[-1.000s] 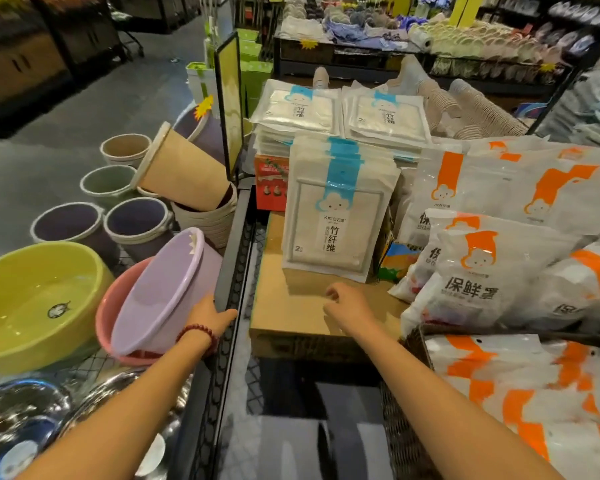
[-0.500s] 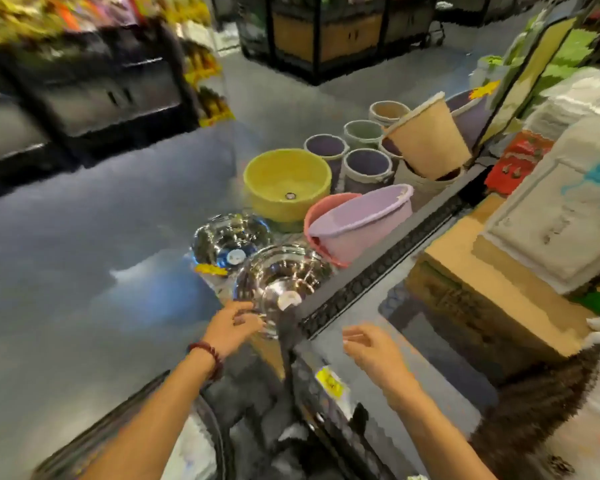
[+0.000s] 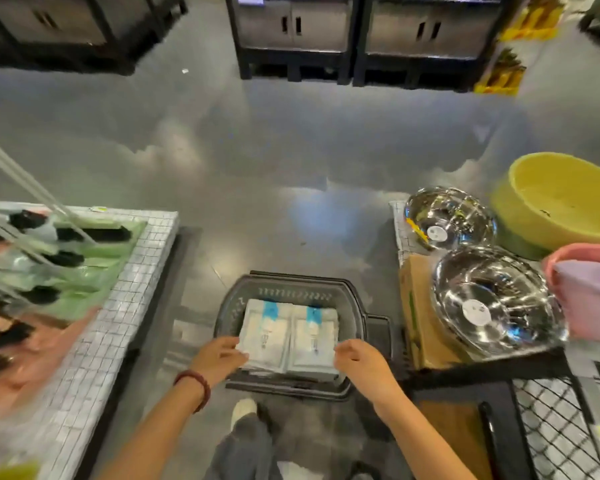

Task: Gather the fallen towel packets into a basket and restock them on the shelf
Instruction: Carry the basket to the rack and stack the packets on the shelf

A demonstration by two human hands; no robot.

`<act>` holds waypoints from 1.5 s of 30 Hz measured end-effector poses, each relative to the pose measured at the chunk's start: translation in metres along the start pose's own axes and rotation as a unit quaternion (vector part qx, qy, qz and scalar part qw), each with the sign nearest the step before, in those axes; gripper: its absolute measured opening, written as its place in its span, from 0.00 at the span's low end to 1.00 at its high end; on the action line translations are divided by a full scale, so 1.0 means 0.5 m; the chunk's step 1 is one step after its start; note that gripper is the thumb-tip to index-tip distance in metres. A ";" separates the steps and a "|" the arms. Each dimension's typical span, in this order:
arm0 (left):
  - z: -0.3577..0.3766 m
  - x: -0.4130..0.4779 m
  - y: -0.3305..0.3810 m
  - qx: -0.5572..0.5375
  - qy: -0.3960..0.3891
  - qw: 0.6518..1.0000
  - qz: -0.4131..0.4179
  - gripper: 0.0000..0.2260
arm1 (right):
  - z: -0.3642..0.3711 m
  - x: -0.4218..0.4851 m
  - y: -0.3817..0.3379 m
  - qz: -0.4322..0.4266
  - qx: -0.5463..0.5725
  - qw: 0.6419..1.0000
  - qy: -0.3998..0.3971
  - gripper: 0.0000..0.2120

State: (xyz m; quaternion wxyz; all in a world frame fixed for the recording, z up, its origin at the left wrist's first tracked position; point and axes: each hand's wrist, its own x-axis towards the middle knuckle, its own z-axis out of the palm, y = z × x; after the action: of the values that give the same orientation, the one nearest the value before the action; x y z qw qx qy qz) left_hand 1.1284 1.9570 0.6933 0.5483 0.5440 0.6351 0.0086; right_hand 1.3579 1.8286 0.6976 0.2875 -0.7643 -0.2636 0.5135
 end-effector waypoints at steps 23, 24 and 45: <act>-0.093 0.779 -0.365 0.200 0.056 0.978 -0.012 0.32 | 0.502 0.727 0.213 0.227 -0.154 0.961 -0.034 0.06; -0.079 0.805 -0.373 0.202 0.064 0.977 -0.005 0.31 | 0.513 0.752 0.237 0.226 -0.154 0.961 -0.042 0.06; -0.008 0.906 -0.450 0.099 0.167 0.979 0.058 0.20 | 0.600 0.879 0.363 0.199 0.002 0.974 0.107 0.05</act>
State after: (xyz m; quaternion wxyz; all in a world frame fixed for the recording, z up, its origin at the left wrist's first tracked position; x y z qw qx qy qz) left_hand 1.0597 2.1850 0.2468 0.3762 0.6224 0.6830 0.0684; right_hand 1.2432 2.0599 0.1984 0.2076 -0.8512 -0.0728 0.4765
